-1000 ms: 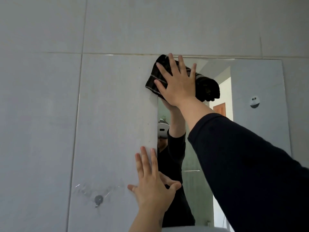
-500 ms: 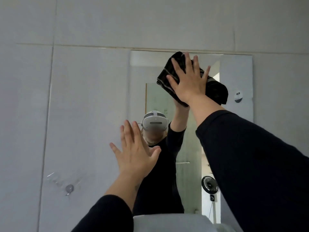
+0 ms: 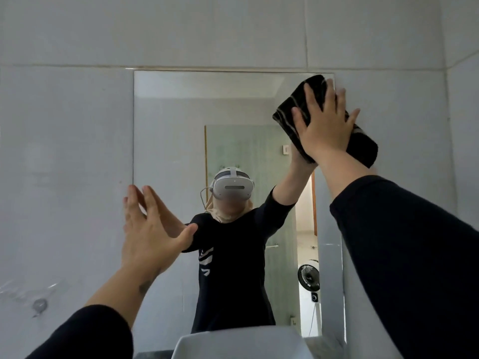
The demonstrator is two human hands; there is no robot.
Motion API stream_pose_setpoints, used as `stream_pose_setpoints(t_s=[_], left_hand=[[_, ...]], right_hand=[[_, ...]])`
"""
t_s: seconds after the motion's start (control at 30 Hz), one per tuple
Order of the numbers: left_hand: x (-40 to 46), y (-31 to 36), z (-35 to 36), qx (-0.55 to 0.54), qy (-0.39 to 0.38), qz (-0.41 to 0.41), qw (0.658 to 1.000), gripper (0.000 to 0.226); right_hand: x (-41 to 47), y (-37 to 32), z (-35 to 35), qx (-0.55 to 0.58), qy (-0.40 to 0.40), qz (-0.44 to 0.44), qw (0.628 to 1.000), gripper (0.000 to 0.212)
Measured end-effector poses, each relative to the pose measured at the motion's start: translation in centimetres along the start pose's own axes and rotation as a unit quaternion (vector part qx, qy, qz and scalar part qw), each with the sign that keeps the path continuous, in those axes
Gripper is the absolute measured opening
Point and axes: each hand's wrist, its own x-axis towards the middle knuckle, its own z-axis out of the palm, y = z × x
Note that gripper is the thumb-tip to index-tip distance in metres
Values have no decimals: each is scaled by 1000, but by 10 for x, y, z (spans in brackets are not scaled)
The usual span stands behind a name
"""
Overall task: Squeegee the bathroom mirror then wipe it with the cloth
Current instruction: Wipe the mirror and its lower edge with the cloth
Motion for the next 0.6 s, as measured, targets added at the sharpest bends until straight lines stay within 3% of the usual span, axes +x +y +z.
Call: stream_pose_setpoints(t_s=[0.3,0.43,0.6], left_hand=[[0,4,-2,-2,-16,-2,1000,120],[4,-8,-9,-3,-22,29,999,115],[0,-47,-24,22,-2,84,996,104]], right_hand=[[-112,8,34,-47,25,18,998,55],[-130,-30,41,-32,27,20,999,56],[-139,-114,43,-16,13,-68,997,57]])
